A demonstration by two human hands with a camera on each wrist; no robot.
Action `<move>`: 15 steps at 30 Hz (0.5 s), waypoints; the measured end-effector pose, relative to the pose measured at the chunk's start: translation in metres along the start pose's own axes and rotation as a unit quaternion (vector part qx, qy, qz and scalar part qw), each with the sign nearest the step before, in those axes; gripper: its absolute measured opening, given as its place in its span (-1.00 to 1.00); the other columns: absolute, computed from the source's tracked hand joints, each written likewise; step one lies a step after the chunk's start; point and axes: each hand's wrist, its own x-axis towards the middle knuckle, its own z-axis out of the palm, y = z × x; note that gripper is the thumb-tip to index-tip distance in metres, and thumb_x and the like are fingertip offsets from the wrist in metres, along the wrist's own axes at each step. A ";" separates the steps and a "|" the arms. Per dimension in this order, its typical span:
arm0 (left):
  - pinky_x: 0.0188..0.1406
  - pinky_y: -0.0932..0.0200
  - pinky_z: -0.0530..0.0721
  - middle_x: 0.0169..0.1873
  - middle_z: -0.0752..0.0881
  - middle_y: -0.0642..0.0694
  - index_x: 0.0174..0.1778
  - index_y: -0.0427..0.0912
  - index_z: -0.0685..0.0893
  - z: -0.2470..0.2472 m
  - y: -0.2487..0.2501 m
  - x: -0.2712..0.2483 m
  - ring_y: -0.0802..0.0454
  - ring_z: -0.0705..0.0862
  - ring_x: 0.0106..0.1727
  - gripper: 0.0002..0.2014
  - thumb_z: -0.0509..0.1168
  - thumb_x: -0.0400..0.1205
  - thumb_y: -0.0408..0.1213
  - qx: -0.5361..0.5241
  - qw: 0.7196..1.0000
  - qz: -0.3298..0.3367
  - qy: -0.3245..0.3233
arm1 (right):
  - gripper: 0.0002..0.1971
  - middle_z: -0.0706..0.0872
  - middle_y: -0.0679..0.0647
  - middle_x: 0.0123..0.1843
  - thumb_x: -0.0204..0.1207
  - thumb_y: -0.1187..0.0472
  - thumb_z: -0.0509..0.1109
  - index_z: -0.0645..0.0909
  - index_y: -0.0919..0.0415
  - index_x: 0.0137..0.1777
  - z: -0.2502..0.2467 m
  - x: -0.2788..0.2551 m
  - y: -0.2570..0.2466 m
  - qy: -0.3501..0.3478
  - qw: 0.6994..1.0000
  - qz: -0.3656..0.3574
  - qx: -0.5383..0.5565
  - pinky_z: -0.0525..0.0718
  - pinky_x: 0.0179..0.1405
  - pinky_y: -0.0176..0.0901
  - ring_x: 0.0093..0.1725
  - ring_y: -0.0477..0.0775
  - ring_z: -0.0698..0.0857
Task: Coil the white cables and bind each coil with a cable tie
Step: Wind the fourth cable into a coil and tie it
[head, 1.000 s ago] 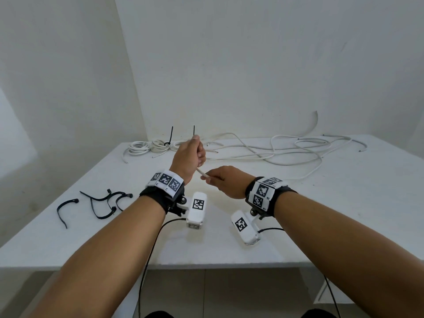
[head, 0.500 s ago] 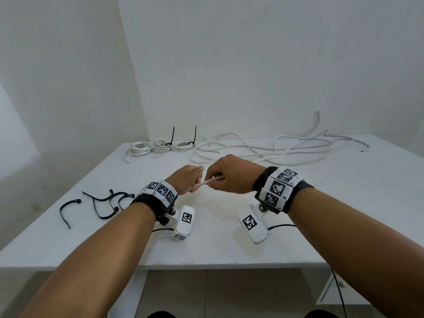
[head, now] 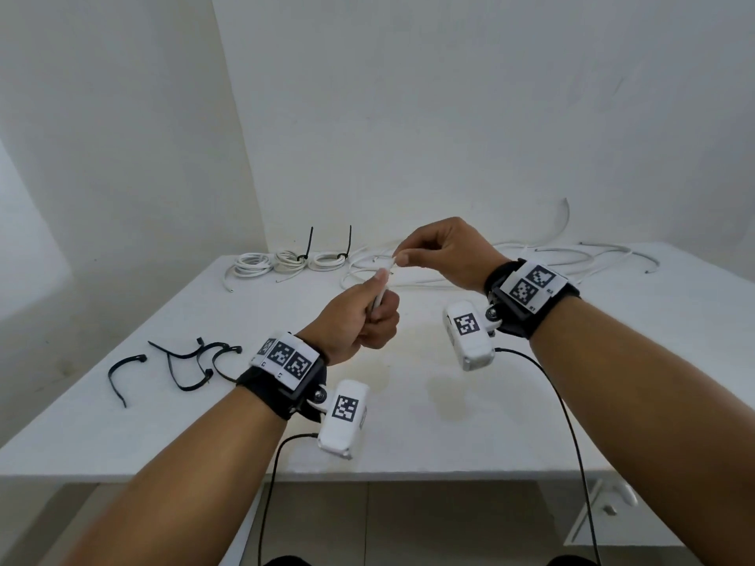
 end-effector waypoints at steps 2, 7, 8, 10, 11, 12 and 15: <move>-0.54 0.18 -0.01 -0.69 0.18 0.06 -0.56 -0.02 0.32 0.005 0.009 -0.003 0.15 0.10 -0.60 -0.52 0.00 0.68 0.07 -0.015 1.000 0.017 -0.018 | -0.94 0.59 -0.16 -0.51 0.49 0.16 0.57 0.82 0.10 -0.18 0.004 -0.002 0.006 -0.005 0.998 0.004 0.064 0.38 -0.38 -0.28 -0.48 -0.09 0.43; -0.56 0.18 0.02 -0.68 0.21 0.09 -0.54 0.00 0.36 0.017 0.035 -0.007 0.16 0.11 -0.60 -0.54 -0.05 0.71 0.00 -0.037 0.994 0.088 -0.050 | -0.61 0.46 -0.08 -0.56 0.66 0.14 0.36 0.65 0.39 -0.33 0.027 -0.012 0.017 -0.038 0.982 0.027 0.181 0.34 -0.48 -0.22 -0.52 -0.05 0.34; -0.57 0.19 0.04 -0.67 0.23 0.10 -0.53 0.00 0.38 0.019 0.039 -0.006 0.17 0.13 -0.60 -0.54 -0.07 0.71 -0.02 -0.048 0.992 0.103 -0.060 | -0.60 0.45 -0.10 -0.58 0.71 0.19 0.30 0.58 0.44 -0.32 0.032 -0.013 0.020 -0.043 0.981 0.036 0.183 0.34 -0.48 -0.24 -0.55 -0.07 0.34; -0.57 0.21 0.06 -0.65 0.26 0.12 -0.50 -0.01 0.41 0.019 0.048 -0.004 0.19 0.17 -0.61 -0.54 -0.10 0.72 -0.04 -0.069 0.987 0.124 -0.076 | -0.60 0.46 -0.09 -0.61 0.74 0.23 0.23 0.54 0.43 -0.33 0.042 -0.016 0.024 -0.057 0.982 0.057 0.169 0.37 -0.50 -0.28 -0.58 -0.09 0.35; -0.56 0.19 0.04 -0.64 0.28 0.12 -0.50 -0.01 0.41 0.018 0.052 -0.004 0.19 0.19 -0.61 -0.55 -0.10 0.71 -0.04 -0.077 0.985 0.135 -0.074 | -0.58 0.46 -0.06 -0.60 0.75 0.21 0.21 0.55 0.40 -0.34 0.047 -0.018 0.025 -0.069 0.982 0.064 0.162 0.38 -0.49 -0.26 -0.57 -0.06 0.35; -0.54 0.16 0.02 -0.64 0.28 0.13 -0.50 -0.01 0.41 0.016 0.055 -0.002 0.19 0.19 -0.61 -0.55 -0.09 0.71 -0.04 -0.083 0.984 0.147 -0.060 | -0.55 0.48 -0.01 -0.58 0.76 0.14 0.21 0.62 0.35 -0.33 0.050 -0.019 0.025 -0.083 0.983 0.070 0.151 0.39 -0.47 -0.21 -0.55 -0.03 0.36; -0.53 0.15 0.03 -0.63 0.26 0.10 -0.49 -0.04 0.40 0.005 0.062 0.006 0.16 0.18 -0.60 -0.55 -0.04 0.73 -0.05 -0.097 0.979 0.175 0.042 | -0.47 0.53 0.24 -0.47 0.73 -0.18 0.13 0.79 0.00 -0.31 0.059 -0.024 0.021 -0.121 0.987 0.082 0.062 0.42 -0.41 -0.15 -0.48 0.06 0.39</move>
